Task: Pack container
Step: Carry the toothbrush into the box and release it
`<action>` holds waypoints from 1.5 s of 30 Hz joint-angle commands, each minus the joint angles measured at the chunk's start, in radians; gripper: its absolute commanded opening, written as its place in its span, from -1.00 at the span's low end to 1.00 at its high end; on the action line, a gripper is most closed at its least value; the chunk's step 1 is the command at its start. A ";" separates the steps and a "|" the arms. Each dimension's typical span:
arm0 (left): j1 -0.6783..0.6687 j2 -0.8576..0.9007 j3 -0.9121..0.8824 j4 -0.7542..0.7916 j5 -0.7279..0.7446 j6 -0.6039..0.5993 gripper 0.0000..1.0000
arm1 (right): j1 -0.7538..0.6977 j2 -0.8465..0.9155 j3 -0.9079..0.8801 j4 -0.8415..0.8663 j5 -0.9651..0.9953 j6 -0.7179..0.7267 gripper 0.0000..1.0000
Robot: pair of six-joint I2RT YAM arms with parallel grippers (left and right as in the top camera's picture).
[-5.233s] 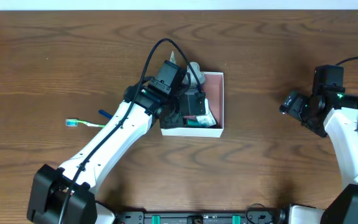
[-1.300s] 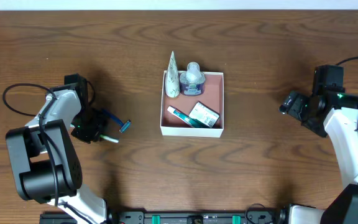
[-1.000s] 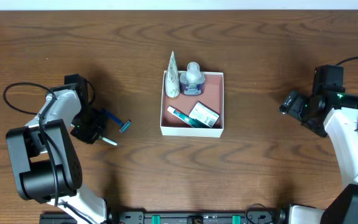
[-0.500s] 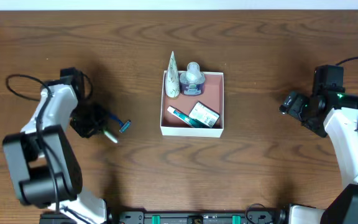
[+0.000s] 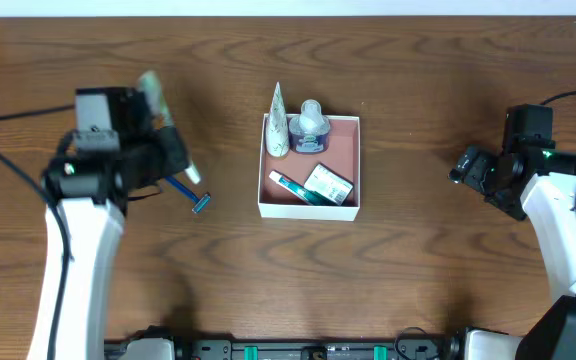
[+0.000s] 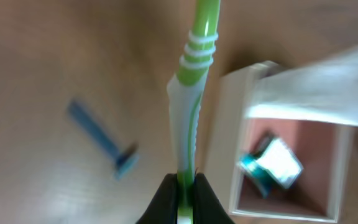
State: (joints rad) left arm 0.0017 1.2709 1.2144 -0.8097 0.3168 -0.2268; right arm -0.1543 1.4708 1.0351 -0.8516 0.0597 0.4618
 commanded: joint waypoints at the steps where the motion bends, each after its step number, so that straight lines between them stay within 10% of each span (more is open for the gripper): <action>1: -0.120 -0.100 0.021 0.092 0.016 0.139 -0.88 | -0.008 0.000 0.011 -0.002 0.004 -0.014 0.99; 12: -0.464 -0.128 0.019 0.281 0.012 0.800 -0.88 | -0.008 0.000 0.011 -0.001 0.004 -0.014 0.98; 45: -0.525 0.328 0.018 0.145 -0.254 1.177 -0.88 | -0.008 0.000 0.011 -0.001 0.004 -0.014 0.98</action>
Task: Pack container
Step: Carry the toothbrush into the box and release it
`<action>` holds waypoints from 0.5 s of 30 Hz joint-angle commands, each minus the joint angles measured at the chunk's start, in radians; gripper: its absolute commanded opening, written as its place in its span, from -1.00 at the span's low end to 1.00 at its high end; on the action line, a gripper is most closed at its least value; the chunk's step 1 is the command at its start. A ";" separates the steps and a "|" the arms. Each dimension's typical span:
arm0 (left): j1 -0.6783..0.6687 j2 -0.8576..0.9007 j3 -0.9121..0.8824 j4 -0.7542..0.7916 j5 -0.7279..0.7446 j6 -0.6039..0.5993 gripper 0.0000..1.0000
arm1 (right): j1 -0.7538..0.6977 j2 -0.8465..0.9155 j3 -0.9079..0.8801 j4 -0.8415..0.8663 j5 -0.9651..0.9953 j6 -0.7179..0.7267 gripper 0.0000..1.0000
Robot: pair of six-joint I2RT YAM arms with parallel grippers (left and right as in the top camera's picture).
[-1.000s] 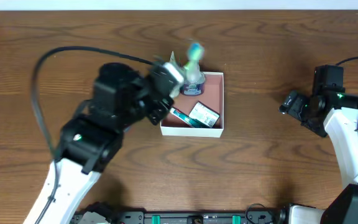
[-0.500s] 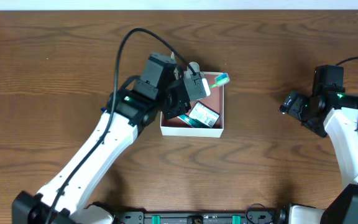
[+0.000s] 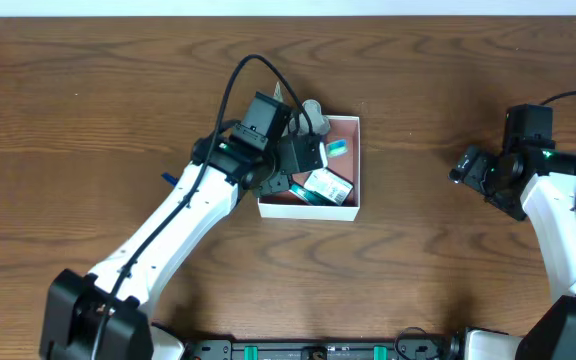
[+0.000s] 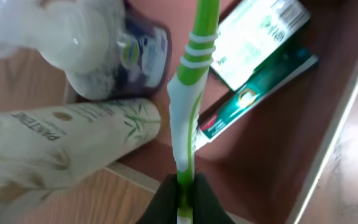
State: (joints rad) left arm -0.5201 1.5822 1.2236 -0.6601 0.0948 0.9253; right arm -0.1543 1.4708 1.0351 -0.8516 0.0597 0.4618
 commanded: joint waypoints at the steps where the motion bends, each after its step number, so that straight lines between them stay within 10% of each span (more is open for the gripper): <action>1: -0.003 0.019 0.009 -0.005 -0.032 0.025 -0.88 | -0.008 0.000 0.011 -0.001 0.004 -0.014 0.98; 15: -0.080 0.023 0.009 0.031 -0.037 0.025 -0.88 | -0.008 0.000 0.011 -0.001 0.003 -0.014 0.98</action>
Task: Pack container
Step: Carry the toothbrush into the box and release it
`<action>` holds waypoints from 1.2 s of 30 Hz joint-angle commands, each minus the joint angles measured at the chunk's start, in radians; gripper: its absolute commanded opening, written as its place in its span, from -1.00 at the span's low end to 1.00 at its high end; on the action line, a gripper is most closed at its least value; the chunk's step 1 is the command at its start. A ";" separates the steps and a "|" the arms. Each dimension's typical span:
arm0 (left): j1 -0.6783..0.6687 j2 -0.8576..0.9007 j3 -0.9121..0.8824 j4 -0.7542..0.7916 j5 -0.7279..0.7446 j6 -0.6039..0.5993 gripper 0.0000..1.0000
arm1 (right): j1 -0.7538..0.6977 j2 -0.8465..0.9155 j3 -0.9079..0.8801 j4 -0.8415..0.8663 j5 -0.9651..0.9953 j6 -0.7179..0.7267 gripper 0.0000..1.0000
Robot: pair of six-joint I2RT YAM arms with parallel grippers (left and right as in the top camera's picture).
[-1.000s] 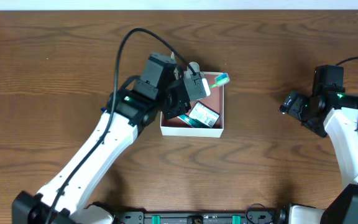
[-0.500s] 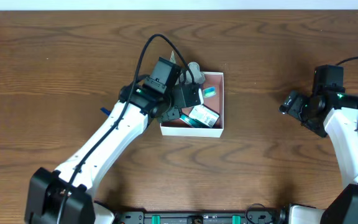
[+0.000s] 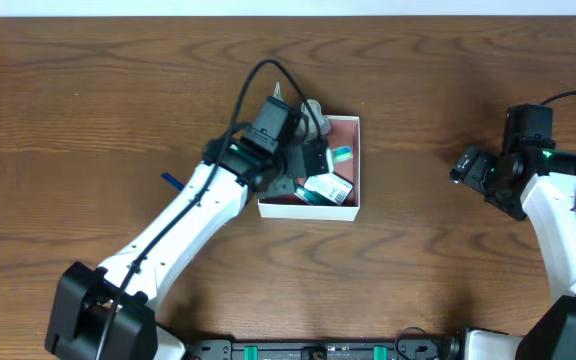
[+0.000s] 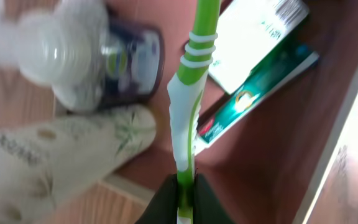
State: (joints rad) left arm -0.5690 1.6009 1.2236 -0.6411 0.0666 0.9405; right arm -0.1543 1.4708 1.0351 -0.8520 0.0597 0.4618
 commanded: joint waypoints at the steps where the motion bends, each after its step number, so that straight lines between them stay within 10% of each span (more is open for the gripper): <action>1: -0.043 0.004 0.009 0.021 -0.016 0.010 -0.88 | -0.008 0.000 0.011 -0.001 0.004 -0.014 0.99; 23: -0.076 0.013 0.009 0.022 -0.083 0.054 -0.87 | -0.008 0.000 0.011 -0.001 0.004 -0.014 0.99; 31: -0.076 0.013 0.009 0.022 -0.083 0.053 0.01 | -0.008 0.000 0.011 -0.001 0.004 -0.014 0.99; 36: -0.076 0.013 0.009 0.023 -0.095 0.053 0.10 | -0.008 0.000 0.011 -0.001 0.003 -0.014 0.99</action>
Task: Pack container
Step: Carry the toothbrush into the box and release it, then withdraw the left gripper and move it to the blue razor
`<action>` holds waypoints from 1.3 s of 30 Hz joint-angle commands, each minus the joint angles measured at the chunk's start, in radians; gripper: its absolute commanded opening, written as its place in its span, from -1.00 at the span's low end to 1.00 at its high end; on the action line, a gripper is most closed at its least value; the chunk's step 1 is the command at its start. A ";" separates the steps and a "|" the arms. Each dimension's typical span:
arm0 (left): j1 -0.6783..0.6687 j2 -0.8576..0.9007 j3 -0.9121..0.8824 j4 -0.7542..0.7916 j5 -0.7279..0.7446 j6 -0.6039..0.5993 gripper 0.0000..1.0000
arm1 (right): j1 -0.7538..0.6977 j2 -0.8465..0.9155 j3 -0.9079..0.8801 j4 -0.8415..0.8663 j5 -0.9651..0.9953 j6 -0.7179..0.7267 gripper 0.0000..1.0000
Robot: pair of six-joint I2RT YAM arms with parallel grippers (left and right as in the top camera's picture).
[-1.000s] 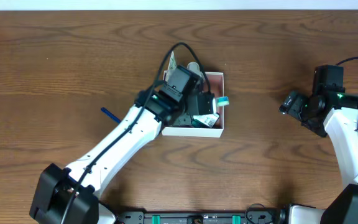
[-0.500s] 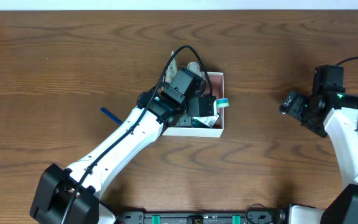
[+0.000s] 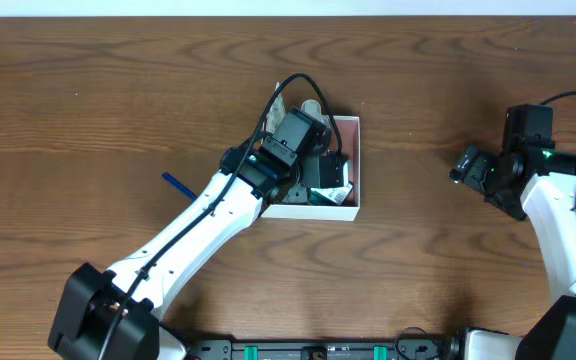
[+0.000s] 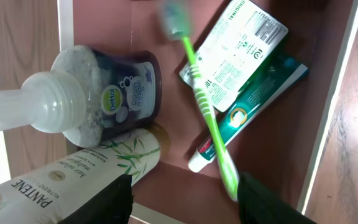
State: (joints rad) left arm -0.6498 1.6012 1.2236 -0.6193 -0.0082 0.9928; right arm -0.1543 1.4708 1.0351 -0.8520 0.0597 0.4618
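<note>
The white box with a pink floor (image 3: 308,211) stands at mid-table. My left gripper (image 3: 316,168) hovers open over it, its black fingers wide apart in the left wrist view (image 4: 185,200). Between them, free of both fingers, a green toothbrush (image 4: 205,109) lies blurred and slanted across the teal toothpaste tube (image 4: 263,93) and a white packet (image 4: 235,53). A dark pump bottle (image 4: 114,81) and a white Pantene tube (image 4: 73,180) fill the box's left side. My right gripper (image 3: 461,167) rests far to the right, its jaws too small to read.
A blue razor (image 3: 177,184) lies on the wooden table left of the box, partly hidden by my left arm. The box's white wall (image 4: 347,43) runs along the right in the left wrist view.
My left gripper has opened and let go of the green toothbrush, which now lies inside the box over the toothpaste. The arm has shifted slightly right over the box.
My left gripper first held the toothbrush well left of the box, near the razor. Then it was over the box with the brush still clamped and pointing down among the items. Now the fingers are apart and the brush lies in the box. The right arm stayed put.
</note>
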 commanded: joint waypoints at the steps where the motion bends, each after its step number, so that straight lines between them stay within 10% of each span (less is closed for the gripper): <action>1: 0.005 0.013 0.009 0.005 -0.033 -0.003 0.11 | -0.008 0.000 0.011 -0.001 0.004 -0.014 0.99; 13: -0.087 -0.235 0.013 0.055 -0.075 -0.254 0.11 | -0.008 0.000 0.011 -0.001 0.003 -0.014 0.99; 23: -0.045 -0.573 0.013 -0.092 -0.237 -0.847 0.11 | -0.008 0.000 0.011 -0.001 0.004 -0.014 0.98; 30: 0.261 -0.561 0.007 -0.269 -0.309 -1.341 0.96 | -0.008 0.000 0.011 -0.001 0.004 -0.014 0.98; 39: 0.408 -0.391 -0.010 -0.292 -0.147 -1.388 1.00 | -0.008 0.000 0.011 -0.001 0.004 -0.014 0.98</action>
State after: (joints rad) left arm -0.2535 1.1648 1.2255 -0.9096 -0.1913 -0.3382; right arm -0.1543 1.4708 1.0351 -0.8520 0.0597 0.4618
